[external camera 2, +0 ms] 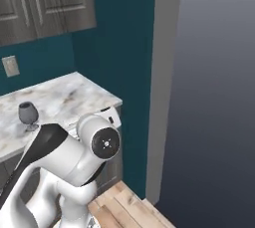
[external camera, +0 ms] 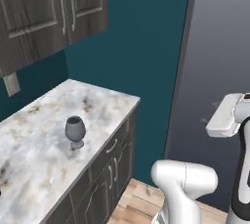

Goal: Retrieve the wine glasses from the counter and place one next to each plate.

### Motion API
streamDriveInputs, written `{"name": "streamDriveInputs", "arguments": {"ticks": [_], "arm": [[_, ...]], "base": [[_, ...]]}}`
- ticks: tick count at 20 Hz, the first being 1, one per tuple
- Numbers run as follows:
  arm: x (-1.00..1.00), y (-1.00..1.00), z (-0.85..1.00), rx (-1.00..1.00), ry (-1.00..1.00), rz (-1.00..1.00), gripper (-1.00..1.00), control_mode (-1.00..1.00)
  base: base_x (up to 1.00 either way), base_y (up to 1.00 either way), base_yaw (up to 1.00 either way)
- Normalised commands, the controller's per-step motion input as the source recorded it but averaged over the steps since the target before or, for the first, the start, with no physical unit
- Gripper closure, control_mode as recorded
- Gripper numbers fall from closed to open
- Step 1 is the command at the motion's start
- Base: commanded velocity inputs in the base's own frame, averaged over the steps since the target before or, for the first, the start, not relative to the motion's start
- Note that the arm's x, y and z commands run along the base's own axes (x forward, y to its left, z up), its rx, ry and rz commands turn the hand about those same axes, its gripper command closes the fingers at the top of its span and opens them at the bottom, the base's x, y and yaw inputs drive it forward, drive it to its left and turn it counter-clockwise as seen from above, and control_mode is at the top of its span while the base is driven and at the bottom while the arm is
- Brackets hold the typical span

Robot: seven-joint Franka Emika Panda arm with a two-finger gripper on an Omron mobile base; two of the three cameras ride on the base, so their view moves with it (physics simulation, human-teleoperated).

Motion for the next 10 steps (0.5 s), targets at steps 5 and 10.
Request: {"name": "streamDriveInputs", "arguments": {"ticks": [5, 10], "arm": [[0.00, 0.00, 0.00, 0.00, 0.00, 0.00, -1.00, 1.00], [0.00, 0.00, 0.00, 0.00, 0.00, 0.00, -1.00, 1.00]], "base": [[0.34, 0.00, 0.45], [0.52, 0.01, 0.49]]}}
